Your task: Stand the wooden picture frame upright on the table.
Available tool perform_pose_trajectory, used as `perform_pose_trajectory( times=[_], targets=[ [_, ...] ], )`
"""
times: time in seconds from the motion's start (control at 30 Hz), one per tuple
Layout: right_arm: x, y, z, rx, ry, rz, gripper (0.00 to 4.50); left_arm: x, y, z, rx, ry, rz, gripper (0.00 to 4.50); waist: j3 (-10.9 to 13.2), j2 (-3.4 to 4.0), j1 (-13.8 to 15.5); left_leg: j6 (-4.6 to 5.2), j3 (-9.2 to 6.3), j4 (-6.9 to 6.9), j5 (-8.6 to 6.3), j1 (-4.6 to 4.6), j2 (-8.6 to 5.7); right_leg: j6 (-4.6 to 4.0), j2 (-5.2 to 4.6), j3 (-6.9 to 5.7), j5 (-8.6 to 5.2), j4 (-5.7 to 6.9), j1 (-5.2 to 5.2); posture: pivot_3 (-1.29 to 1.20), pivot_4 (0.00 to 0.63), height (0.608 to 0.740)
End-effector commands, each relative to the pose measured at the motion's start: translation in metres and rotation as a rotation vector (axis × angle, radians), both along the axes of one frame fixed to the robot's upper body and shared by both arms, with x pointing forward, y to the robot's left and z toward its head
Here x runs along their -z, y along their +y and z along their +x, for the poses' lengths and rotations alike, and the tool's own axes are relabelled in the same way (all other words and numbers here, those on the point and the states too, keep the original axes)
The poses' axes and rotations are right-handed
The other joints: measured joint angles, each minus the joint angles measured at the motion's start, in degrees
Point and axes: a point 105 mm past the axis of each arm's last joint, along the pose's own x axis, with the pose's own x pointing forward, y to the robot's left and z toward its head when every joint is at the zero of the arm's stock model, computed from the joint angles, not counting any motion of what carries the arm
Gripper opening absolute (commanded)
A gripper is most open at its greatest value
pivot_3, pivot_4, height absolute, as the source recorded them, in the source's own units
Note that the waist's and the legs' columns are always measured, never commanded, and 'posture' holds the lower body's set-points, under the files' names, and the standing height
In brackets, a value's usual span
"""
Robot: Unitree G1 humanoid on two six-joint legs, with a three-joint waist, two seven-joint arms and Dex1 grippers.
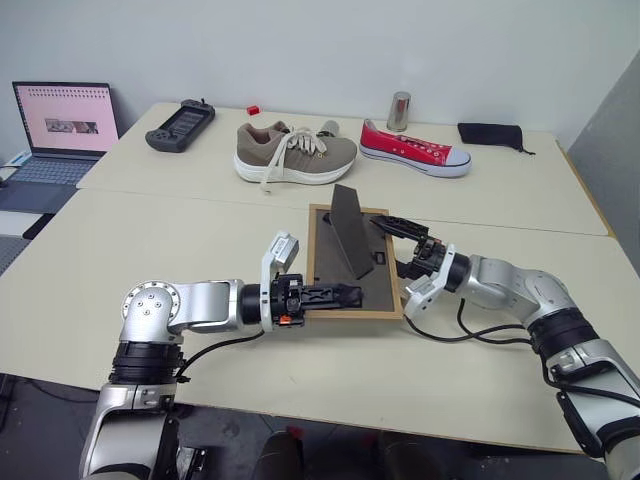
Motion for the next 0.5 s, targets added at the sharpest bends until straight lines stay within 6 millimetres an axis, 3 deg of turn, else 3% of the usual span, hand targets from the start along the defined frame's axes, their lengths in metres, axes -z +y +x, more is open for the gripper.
perform_pose_trajectory(
  times=[0.03, 0.3, 0.5],
  targets=[
    [-0.0163, -0.0003, 0.0004, -0.015, -0.06, 0.015, 3.42, -0.0145, -0.005, -0.0055, 0.032, -0.028, -0.055, 1.04, 0.0, 0.0, -0.01, 0.0, 0.0, 0.0, 0.0, 0.0, 0.0, 0.0, 0.0, 0.0, 0.0, 0.01, 0.0, 0.0, 0.15, 0.74],
    [-0.0187, 0.0009, -0.0035, -0.03, -0.079, 0.019, 1.47, -0.017, -0.0076, -0.0071, 0.038, -0.05, -0.046, 1.04, 0.0, 0.0, -0.04, 0.0, -0.01, 0.0, 0.0, 0.02, -0.01, 0.0, 0.01, 0.0, 0.0, 0.01, 0.01, 0.0, 0.15, 0.74],
    [-0.0202, -0.0013, -0.0043, -0.029, -0.087, 0.02, 1.36, -0.0151, -0.0083, -0.0062, 0.025, -0.053, -0.034, 1.04, 0.0, 0.0, -0.03, 0.0, -0.02, 0.0, 0.0, 0.02, -0.01, 0.0, 0.01, -0.01, 0.0, 0.01, 0.02, 0.0, 0.15, 0.74]
  ],
)
